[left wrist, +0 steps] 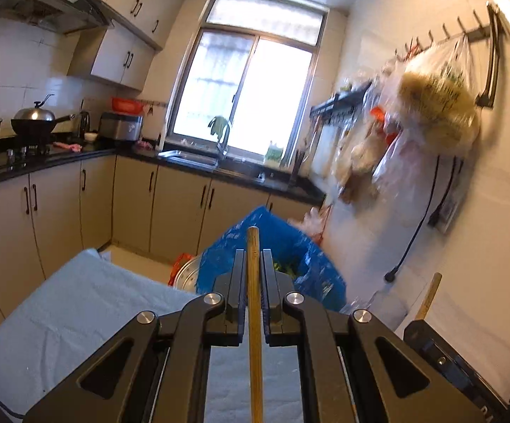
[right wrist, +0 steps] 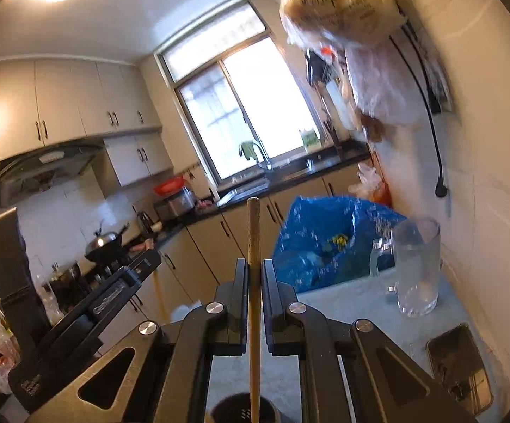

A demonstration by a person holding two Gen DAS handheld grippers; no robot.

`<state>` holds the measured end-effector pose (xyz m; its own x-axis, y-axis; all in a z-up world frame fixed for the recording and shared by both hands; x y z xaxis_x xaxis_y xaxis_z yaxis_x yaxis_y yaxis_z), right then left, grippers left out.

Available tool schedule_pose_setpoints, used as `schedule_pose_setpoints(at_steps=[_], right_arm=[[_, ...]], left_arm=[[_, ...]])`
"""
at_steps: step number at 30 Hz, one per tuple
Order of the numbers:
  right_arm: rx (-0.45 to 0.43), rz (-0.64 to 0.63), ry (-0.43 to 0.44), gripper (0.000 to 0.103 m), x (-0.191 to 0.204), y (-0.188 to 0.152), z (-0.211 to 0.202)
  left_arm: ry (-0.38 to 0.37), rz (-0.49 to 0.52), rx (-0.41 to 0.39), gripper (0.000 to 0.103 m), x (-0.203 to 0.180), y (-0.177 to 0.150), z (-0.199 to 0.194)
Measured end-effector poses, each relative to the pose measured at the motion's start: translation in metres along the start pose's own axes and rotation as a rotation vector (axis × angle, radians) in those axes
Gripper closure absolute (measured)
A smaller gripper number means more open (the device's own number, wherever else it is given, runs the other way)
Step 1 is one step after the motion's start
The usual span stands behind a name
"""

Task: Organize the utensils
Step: 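Lift both held chopsticks and carry them above the dark grey holder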

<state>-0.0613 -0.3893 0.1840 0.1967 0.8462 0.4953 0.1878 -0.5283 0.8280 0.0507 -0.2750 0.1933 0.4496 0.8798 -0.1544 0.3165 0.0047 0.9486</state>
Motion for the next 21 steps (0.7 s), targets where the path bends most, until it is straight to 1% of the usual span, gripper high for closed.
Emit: schedule_pose_setpoints(at_steps=[5, 8, 11, 14, 16, 17, 19, 21], right_arm=[[0.057, -0.016, -0.018, 0.095, -0.005, -0.024, 0.011], [0.072, -0.006, -0.02, 0.095, -0.006, -0.029, 0.014], [0.068, -0.006, -0.016, 0.095, -0.006, -0.028, 0.012], [0.05, -0.016, -0.006, 0.095, -0.001, -0.025, 0.009], [0.038, -0.03, -0.003, 0.095, 0.002, -0.023, 0.008], [0.035, -0.037, -0.002, 0.095, 0.003, -0.022, 0.008], [0.034, -0.048, -0.003, 0.095, 0.004, -0.023, 0.009], [0.041, -0.05, -0.003, 0.095, 0.002, -0.025, 0.011]], left_arm=[[0.017, -0.012, 0.035, 0.096, 0.012, -0.019, 0.009], [0.012, -0.007, 0.054, 0.096, 0.014, -0.018, 0.008], [-0.008, -0.035, 0.019, 0.096, 0.018, -0.006, -0.007], [-0.016, -0.057, -0.061, 0.096, 0.018, 0.01, -0.025], [-0.017, -0.062, -0.118, 0.096, 0.015, 0.016, -0.033], [-0.016, -0.057, -0.133, 0.096, 0.013, 0.017, -0.033], [-0.005, -0.03, -0.137, 0.096, 0.008, 0.014, -0.029], [0.005, -0.011, -0.106, 0.096, 0.006, 0.006, -0.02]])
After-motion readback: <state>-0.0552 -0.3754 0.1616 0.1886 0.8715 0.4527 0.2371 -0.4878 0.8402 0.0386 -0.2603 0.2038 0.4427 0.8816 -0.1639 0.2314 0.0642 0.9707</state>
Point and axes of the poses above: each gripper's, at about its wrist camera, not at the fingertips, and z roughly the way its jaws point, x to its left, y to its top, the point moved 1 cm from there along z, roughly the way its jaws point, and after that the axes turned 6 degrees about z, right-handed, at the moved point
